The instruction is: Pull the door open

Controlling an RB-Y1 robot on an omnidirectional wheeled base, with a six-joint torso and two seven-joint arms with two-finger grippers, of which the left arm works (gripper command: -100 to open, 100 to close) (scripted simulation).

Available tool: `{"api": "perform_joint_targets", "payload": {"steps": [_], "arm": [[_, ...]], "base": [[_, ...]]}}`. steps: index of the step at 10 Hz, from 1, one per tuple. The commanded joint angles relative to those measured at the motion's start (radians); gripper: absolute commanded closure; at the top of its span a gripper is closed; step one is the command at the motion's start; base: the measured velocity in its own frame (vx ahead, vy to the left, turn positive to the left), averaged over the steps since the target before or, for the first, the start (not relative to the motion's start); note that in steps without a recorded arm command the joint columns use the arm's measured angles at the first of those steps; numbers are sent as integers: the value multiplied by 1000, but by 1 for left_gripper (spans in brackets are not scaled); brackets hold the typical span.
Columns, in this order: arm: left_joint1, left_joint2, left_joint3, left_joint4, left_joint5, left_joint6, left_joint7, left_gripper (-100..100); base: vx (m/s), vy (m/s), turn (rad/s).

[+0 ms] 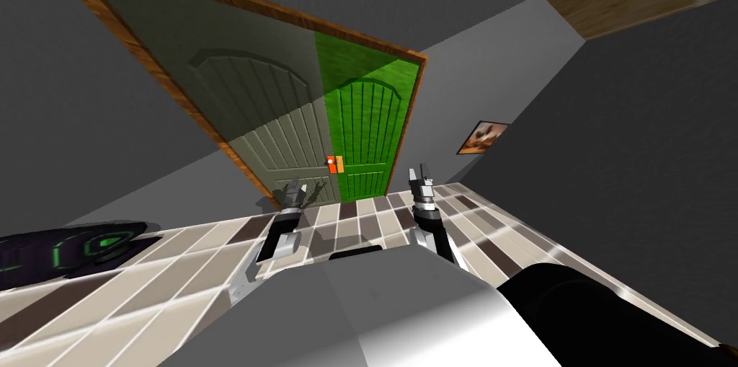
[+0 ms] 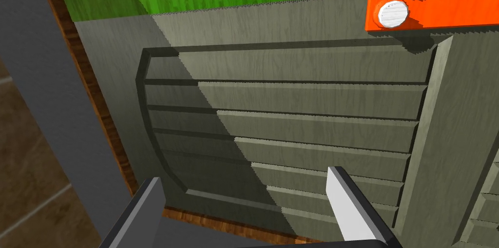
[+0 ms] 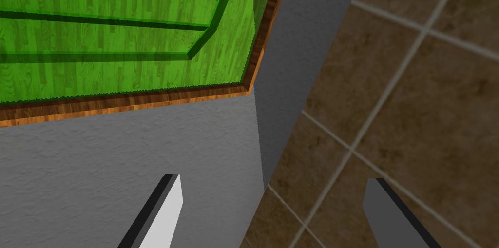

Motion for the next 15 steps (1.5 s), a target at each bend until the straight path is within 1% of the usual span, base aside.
{"api": "perform_joint_targets", "payload": {"steps": [1,4,5,10,11,12,13,14,15], "arm": [[-19,5,5,38,3,13,2,-100],[-43,10,12,98,6,28,7,-100],[-58,14,16,137,8,38,9,-100],[-93,22,26,227,13,60,15,-100],[-107,25,29,261,15,68,18,-100],[-107,25,29,261,15,68,18,-100],[-119,27,32,291,17,75,20,-100],[-125,29,34,306,17,79,21,-100],[-137,31,36,334,19,86,23,-100]], "base": [[113,-2,-49],[100,12,-38],[136,27,-69],[115,-2,-37],[144,9,-67],[111,6,-24],[102,13,-37],[114,15,-41],[142,8,-57]]}}
